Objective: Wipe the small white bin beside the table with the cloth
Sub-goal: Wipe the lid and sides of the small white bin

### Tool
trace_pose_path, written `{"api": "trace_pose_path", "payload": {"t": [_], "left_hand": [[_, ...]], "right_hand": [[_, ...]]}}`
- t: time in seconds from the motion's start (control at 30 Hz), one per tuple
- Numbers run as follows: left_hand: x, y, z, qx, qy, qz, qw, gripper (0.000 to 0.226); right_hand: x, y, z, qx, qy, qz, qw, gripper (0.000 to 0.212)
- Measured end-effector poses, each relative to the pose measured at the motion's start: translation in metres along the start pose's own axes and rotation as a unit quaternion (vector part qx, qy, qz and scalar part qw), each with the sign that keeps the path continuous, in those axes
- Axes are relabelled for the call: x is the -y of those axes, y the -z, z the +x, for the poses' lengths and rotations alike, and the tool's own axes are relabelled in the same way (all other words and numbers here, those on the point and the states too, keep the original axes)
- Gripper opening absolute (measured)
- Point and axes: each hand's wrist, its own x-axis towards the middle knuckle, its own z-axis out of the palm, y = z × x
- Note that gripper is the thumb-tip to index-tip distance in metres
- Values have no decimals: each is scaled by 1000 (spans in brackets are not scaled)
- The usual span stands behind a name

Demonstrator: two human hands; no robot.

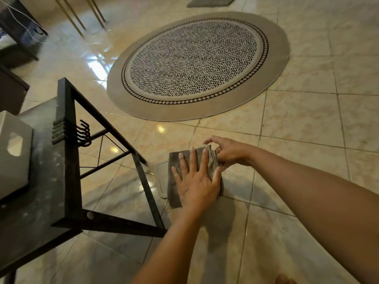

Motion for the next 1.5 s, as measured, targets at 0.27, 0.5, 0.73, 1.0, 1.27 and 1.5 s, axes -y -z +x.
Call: {"api": "trace_pose_path", "payload": {"t": [0.27,0.5,0.73,1.0,1.27,1.5], "left_hand": [[-10,9,16,32,53,-33,998,74],[18,16,4,59,-28,-94,993,57],[14,10,2,19,-48,-9,999,62],[53,11,-2,-19,47,5,999,62],[23,2,0,-11,-28,11,999,62],[34,12,-3,0,68,-2,998,64]], "right_hand": [[2,-4,-1,7,2,4,1000,63],[3,-1,-2,13,8,0,1000,60],[6,-2,-6,19,10,9,1000,59],[2,-2,-2,4,8,1,1000,52],[4,-3,-5,7,16,-1,1000,58],[3,-3,1,7,7,-4,1000,51]]}}
